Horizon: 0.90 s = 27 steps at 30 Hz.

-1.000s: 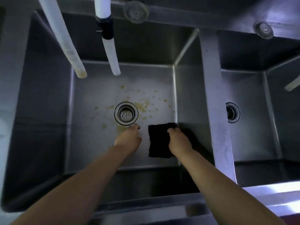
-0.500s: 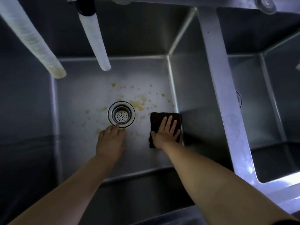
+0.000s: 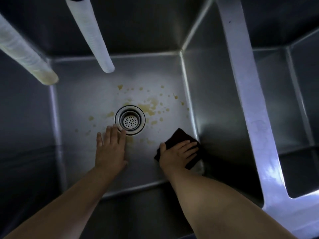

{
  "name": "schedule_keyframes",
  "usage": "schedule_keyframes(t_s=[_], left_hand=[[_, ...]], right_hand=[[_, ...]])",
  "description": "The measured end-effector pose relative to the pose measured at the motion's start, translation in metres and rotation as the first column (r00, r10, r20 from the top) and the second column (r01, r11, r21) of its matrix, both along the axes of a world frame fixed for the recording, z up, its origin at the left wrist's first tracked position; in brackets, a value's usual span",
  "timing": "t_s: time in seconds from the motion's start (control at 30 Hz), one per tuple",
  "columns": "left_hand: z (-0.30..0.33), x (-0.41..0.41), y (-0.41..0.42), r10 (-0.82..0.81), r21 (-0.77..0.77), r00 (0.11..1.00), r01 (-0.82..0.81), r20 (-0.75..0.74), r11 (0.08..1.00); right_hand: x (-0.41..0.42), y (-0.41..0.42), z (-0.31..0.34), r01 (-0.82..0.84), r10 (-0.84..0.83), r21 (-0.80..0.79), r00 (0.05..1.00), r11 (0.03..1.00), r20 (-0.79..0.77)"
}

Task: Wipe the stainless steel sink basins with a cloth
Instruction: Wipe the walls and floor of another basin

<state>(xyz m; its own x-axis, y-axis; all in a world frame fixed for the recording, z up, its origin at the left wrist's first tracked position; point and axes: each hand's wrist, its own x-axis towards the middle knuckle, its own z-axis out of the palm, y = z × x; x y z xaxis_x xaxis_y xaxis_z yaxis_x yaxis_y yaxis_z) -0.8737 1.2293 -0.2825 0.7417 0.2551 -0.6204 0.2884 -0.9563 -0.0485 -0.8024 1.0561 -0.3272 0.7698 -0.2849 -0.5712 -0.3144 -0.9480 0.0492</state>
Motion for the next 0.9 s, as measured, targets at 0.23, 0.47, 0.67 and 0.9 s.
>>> schedule_keyframes(t_s=[0.23,0.47,0.67,0.9], left_hand=[[-0.007,-0.015,0.016,0.138,0.037,0.984,-0.134,-0.112,0.99],[-0.015,-0.009,0.009,0.167,0.069,0.972,-0.158,-0.164,0.985],[-0.024,-0.009,0.011,0.178,0.046,0.969,-0.173,-0.174,0.984],[-0.026,-0.01,0.012,0.188,0.019,0.965,-0.188,-0.181,0.982]], right_hand=[[0.033,0.022,-0.017,-0.03,0.013,0.075,0.976,0.997,0.218],[0.134,0.04,-0.027,-0.584,0.557,-0.054,0.735,0.81,0.386],[0.238,0.086,-0.034,-0.731,0.696,-0.089,0.596,0.677,0.401],[0.265,0.096,-0.031,-0.808,0.782,-0.125,0.498,0.575,0.375]])
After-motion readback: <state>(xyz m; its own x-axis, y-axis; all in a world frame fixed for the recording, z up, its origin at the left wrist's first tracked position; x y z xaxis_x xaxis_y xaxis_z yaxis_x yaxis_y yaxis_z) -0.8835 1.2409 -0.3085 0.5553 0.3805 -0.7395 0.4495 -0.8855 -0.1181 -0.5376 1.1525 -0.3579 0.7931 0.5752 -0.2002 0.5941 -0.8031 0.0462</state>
